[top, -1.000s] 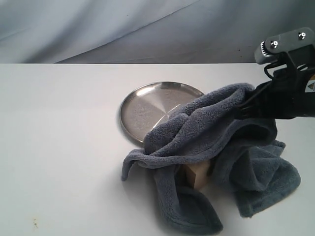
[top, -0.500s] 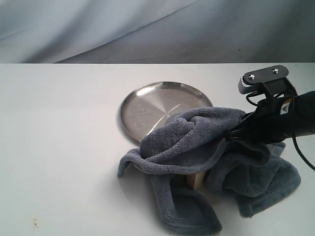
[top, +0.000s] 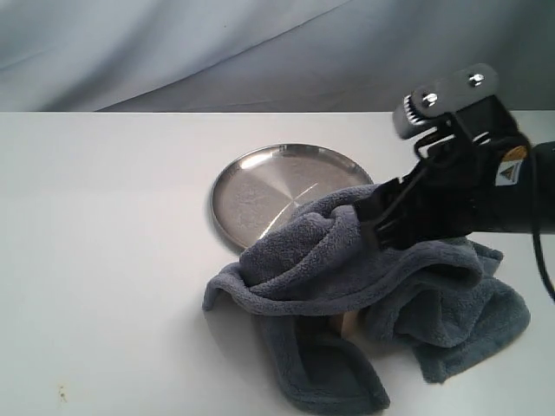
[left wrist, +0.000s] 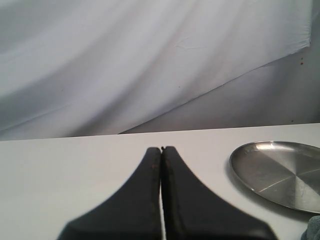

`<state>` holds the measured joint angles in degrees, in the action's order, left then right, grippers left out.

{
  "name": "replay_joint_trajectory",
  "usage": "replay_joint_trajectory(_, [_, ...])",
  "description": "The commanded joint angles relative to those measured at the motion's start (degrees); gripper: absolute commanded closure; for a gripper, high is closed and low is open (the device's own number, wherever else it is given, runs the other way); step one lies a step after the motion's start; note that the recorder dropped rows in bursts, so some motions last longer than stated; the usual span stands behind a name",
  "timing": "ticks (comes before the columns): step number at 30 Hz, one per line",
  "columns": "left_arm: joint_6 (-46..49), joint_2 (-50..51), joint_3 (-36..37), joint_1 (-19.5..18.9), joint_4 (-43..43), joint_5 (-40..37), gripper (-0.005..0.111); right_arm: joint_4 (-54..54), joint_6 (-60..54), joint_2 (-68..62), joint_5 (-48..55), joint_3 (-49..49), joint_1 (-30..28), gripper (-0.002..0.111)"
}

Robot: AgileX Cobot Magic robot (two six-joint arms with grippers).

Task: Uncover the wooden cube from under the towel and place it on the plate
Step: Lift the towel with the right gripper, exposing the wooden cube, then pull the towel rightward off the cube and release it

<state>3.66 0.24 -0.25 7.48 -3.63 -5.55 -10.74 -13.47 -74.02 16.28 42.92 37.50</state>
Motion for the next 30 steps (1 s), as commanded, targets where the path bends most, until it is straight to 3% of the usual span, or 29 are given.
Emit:
replay_joint_trajectory(1, [-0.15,-0.24,0.25,-0.12,-0.14,0.62,0.107,-0.24,-2.52,-2.58,-3.65,-0.18,4.38,0.046])
replay_joint_trajectory(8, [-0.15,-0.24,0.25,-0.12,-0.14,0.62,0.107,0.22,-3.03,-10.71,-12.17,-0.18,5.42,0.032])
replay_joint_trajectory(16, [-0.15,-0.24,0.25,-0.12,-0.14,0.62,0.107,0.22,-3.71,-15.23,-10.77,-0.18,5.42,0.036])
replay_joint_trajectory(20, [-0.15,-0.24,0.25,-0.12,-0.14,0.62,0.107,0.22,-3.71,-15.23,-10.51,-0.18,5.42,0.057])
replay_joint_trajectory(26, [-0.15,-0.24,0.25,-0.12,-0.14,0.62,0.107,-0.05,-1.23,-14.94,-11.88,-0.18,5.3,0.108])
replay_joint_trajectory(30, [-0.15,-0.24,0.25,-0.12,-0.14,0.62,0.107,-0.29,1.22,-11.39,-14.99,-0.18,5.3,0.108])
